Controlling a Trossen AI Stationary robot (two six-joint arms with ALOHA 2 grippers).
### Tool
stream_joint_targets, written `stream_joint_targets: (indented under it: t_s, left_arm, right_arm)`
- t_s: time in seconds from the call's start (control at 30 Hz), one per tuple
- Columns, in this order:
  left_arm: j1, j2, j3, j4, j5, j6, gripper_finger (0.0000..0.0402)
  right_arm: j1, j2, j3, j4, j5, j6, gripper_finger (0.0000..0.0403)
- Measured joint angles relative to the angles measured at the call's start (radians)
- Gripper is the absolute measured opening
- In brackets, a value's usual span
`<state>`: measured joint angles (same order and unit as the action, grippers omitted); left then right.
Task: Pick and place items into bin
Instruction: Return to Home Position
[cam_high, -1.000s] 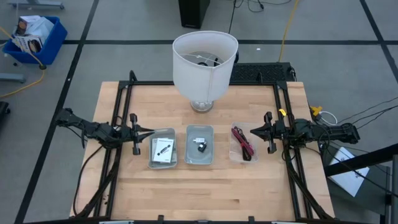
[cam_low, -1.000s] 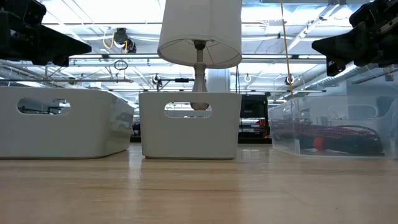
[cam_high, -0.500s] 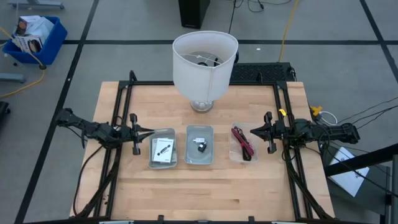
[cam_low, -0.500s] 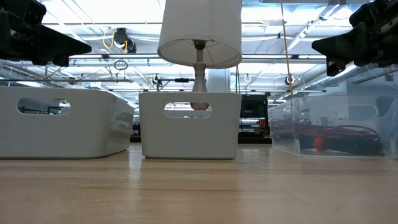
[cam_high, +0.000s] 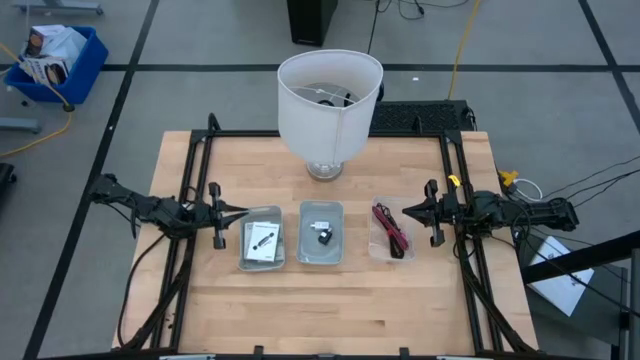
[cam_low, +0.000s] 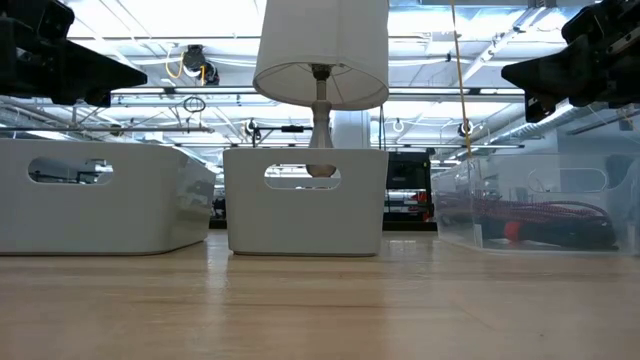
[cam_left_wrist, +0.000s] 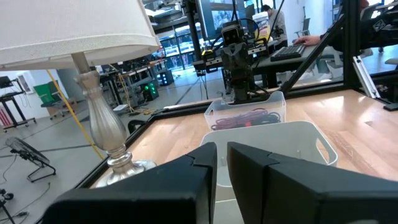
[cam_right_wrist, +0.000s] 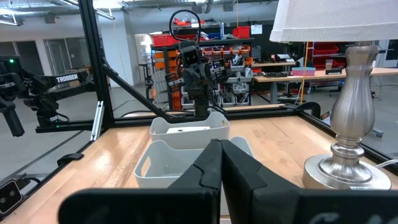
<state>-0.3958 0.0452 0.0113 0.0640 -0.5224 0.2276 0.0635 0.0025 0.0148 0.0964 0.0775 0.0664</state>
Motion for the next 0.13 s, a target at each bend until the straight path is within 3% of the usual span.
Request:
stream_joint_targets:
  t_s: [0.13]
  left_arm:
    - [0.0,0.0,0.0,0.0,0.0,0.0,0.0047]
  right_arm:
    - [0.0,0.0,0.0,0.0,0.0,0.0,0.0]
